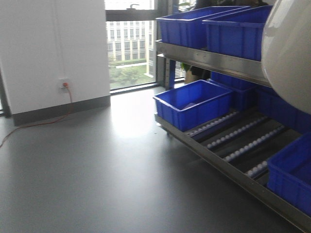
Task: Move white bin to right shelf second layer
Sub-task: 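Turn the base toward the rack of blue crates near the window, then drive up to the roller rack, holding the white bin above the second shelf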
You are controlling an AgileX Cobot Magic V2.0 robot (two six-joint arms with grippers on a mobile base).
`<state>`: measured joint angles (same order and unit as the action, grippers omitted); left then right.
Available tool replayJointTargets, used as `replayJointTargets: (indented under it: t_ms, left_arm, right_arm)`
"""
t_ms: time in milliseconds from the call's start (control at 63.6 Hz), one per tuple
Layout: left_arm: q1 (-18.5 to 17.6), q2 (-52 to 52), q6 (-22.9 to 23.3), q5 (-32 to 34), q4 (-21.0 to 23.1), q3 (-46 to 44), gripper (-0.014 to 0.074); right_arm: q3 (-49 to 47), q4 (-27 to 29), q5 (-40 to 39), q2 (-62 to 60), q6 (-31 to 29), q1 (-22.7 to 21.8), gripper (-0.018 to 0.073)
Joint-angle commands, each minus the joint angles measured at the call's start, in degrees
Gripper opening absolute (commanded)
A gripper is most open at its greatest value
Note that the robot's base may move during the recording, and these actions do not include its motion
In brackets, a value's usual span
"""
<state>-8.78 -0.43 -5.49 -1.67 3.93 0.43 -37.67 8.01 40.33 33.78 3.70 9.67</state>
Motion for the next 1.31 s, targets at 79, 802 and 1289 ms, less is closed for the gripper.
replayJointTargets:
  t_ms: [79, 802, 1289]
  left_arm:
    - [-0.2, -1.0, 0.4, 5.2, 0.3, 1.9, 0.0085]
    - [-0.2, -1.0, 0.4, 5.2, 0.3, 1.9, 0.0085]
    - [-0.2, -1.0, 0.4, 5.2, 0.3, 1.9, 0.0085]
  right_arm:
    - [-1.9, 0.7, -5.1, -0.1, -0.1, -0.1, 0.0056]
    - [-1.9, 0.7, -5.1, -0.1, -0.1, -0.1, 0.0056]
    - [-1.9, 0.7, -5.1, -0.1, -0.1, -0.1, 0.0056]
